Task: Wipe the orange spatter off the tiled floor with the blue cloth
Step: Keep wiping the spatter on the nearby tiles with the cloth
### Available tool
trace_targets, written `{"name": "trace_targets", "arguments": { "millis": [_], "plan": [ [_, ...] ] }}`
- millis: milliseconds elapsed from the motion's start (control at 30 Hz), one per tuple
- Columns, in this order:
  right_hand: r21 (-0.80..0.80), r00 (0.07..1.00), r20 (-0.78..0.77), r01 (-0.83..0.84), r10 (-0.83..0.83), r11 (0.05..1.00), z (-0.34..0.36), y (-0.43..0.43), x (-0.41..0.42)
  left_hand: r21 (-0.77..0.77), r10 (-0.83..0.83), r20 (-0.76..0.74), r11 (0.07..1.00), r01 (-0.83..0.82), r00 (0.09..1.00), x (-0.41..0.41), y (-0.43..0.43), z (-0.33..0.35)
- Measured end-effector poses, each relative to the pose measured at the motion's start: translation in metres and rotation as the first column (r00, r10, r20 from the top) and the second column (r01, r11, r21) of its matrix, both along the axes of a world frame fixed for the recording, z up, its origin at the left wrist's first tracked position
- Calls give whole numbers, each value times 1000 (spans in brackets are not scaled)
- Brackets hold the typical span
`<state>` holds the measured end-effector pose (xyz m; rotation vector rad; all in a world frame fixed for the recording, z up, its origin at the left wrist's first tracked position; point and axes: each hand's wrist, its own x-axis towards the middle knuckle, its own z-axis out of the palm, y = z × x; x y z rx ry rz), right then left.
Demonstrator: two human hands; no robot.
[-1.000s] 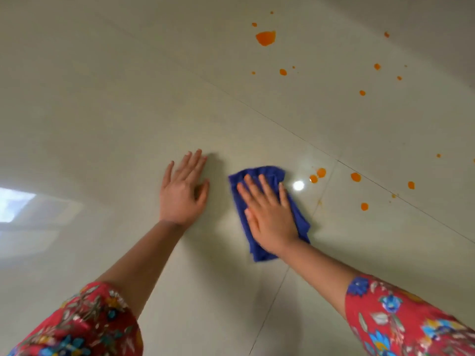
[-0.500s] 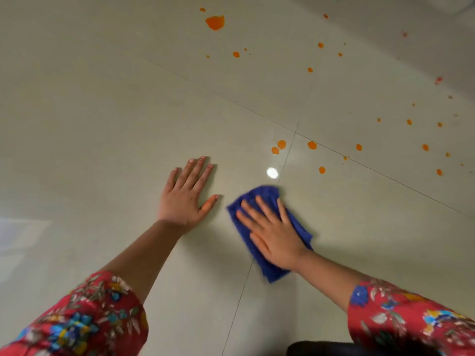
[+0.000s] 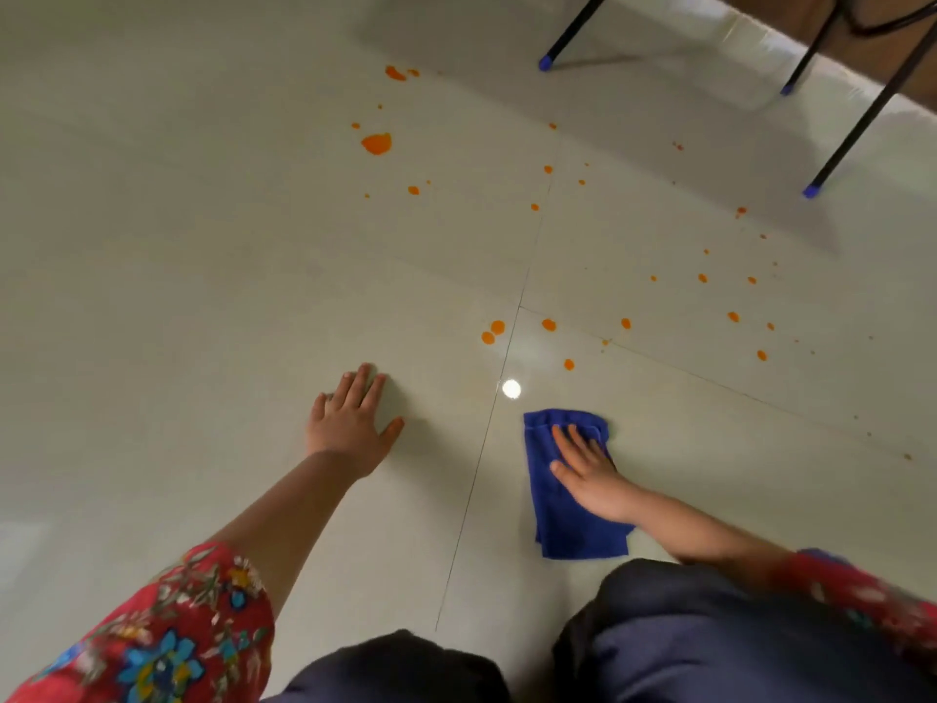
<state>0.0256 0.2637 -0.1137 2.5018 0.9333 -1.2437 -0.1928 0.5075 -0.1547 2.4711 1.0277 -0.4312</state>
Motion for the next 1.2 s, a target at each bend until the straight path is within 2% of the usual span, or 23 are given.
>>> {"name": "trace_targets", "arguments": {
  "millis": [100,200,267,333,400,467,533,633,700,767,800,867,967,1033,1100,1200],
  "plan": [
    [25,997,70,32,-34,999,-19,7,-33,-59,-12,-51,998,9,999,2,-2,7],
    [173,984,171,-87,57,981,-38,-8,-36,-72,-120,-106,991,112,987,20,1,16],
    [178,962,257,-143,94,973,-45,-27,-12,-57,-197,-125,980,191,973,42,7,26],
    [147,960,278,-86,43,985,-49,-42,25,-48,-226,-126,974,222,966,66,15,38],
    [165,939,324,62,-114,984,-52,-49,70,-27,-230,-113,973,228,967,85,20,49],
    [189,910,376,109,-175,976,-51,-40,123,15,-220,-123,975,223,968,107,22,52],
    [253,884,439,51,-162,966,-49,-19,147,30,-147,-103,988,151,984,117,21,48],
    [280,900,424,-21,-104,960,-54,3,131,-20,58,-46,998,-59,997,119,4,26],
    [307,884,467,-180,17,935,-61,-13,108,-69,156,-24,985,-157,988,119,-18,10],
    [313,850,512,-320,124,894,-64,-47,94,-52,180,-18,982,-180,984,120,-39,-1],
    [317,847,517,-325,125,891,-66,-63,98,-37,187,-8,982,-188,982,121,-48,-4],
    [329,864,503,-221,28,918,-69,-72,125,-11,209,7,978,-209,978,125,-63,-7],
    [380,861,472,-4,-190,925,-73,-30,170,33,251,28,967,-252,968,130,-75,-8],
    [411,872,441,16,-215,911,-74,7,178,73,254,71,963,-259,965,138,-75,-9],
    [436,887,452,-123,-98,892,-77,17,159,109,226,114,965,-238,968,145,-71,-10],
    [415,872,470,-353,135,839,-80,-32,120,119,200,138,969,-217,970,153,-60,-13]
  ]
}}
